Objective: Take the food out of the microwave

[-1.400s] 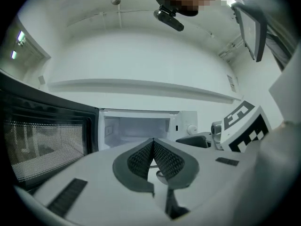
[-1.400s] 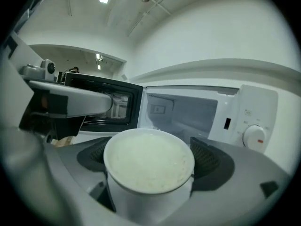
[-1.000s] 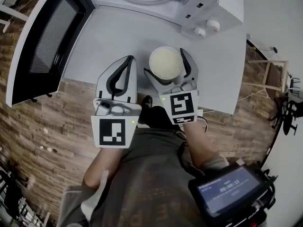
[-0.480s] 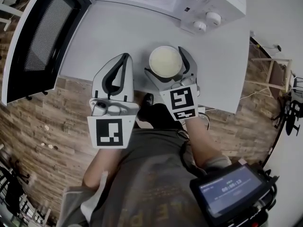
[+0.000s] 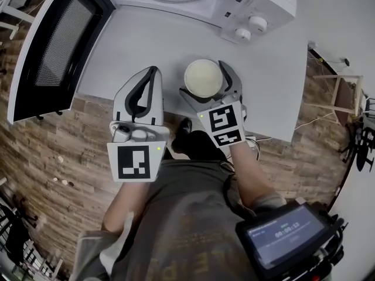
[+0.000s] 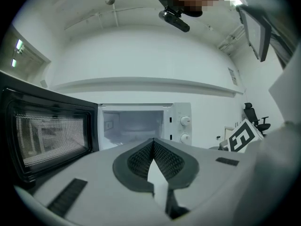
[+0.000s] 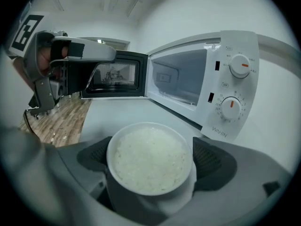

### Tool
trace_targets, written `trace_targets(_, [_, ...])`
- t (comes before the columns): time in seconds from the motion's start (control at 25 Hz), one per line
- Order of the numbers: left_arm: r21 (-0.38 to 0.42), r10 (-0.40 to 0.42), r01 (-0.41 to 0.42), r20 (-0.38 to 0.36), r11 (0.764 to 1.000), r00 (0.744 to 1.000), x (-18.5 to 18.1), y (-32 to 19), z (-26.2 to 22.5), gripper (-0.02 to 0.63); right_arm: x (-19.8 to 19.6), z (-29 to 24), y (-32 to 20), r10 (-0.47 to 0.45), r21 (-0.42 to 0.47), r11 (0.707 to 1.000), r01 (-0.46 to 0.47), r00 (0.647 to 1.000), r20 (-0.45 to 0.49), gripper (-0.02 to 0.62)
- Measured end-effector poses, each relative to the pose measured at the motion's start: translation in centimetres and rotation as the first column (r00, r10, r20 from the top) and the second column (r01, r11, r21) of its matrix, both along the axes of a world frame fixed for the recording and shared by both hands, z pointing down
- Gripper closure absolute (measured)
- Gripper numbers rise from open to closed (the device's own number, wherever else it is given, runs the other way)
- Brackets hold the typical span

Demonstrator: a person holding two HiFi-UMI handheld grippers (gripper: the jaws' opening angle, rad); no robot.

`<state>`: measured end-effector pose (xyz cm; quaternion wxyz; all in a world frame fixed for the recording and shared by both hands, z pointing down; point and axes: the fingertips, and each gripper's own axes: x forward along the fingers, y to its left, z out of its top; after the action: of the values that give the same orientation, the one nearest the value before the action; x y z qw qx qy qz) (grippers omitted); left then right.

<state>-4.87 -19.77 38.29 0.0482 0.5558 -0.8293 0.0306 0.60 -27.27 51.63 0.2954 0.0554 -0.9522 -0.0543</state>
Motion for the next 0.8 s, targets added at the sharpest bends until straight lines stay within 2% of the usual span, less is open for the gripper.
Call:
trace_targets(0.16, [0.004,-0.031,0.031,0.024,1.0,0.999,-0.4,0.8,-1.5,0.598,1.0,-1.9,-0.2,0.008,-0.006,1.0,-0.008,0.999,0.046,0.068])
trace_targets(0.32, [0.006,-0.063,0.062,0.041,0.998,0.997,-0.8,2.1,-3.7,0.598,2.5,-5.3,-0.6,0.068,-0.046,0.997,-0.063,0.993,0.099,0.069])
trace_targets(0.44, [0.005,-0.051,0.051,0.047,0.999,0.998,-0.6,2.6,-4.9,0.598,3.0,-8.8,-0.1,0.116,-0.086,0.991,-0.102,0.979,0.167,0.069])
trace_targets(0.6, [0.022,-0.022,0.02,0.058,1.0,0.998,-0.2,3.2,-6.7,0.598,2.0,-13.7,2.3,0.108,-0.09,0.992,-0.086,0.955,0.275,0.079])
trace_targets(0.72, [0.045,0.007,-0.01,0.067,0.999,0.998,0.3,3.6,-8.1,0.598,1.4,-17.2,3.5,0.118,-0.074,0.992,-0.098,0.928,0.354,0.189])
trace_targets(0.76, [0.052,0.015,-0.019,0.069,0.998,0.997,0.5,3.8,-8.6,0.598,1.3,-18.3,3.8,0.129,-0.075,0.991,-0.108,0.915,0.382,0.278])
trace_targets(0.8, [0.06,0.021,-0.026,0.071,0.998,0.997,0.7,4.1,-9.0,0.598,1.2,-19.3,4.3,0.136,-0.079,0.99,-0.114,0.903,0.408,0.34])
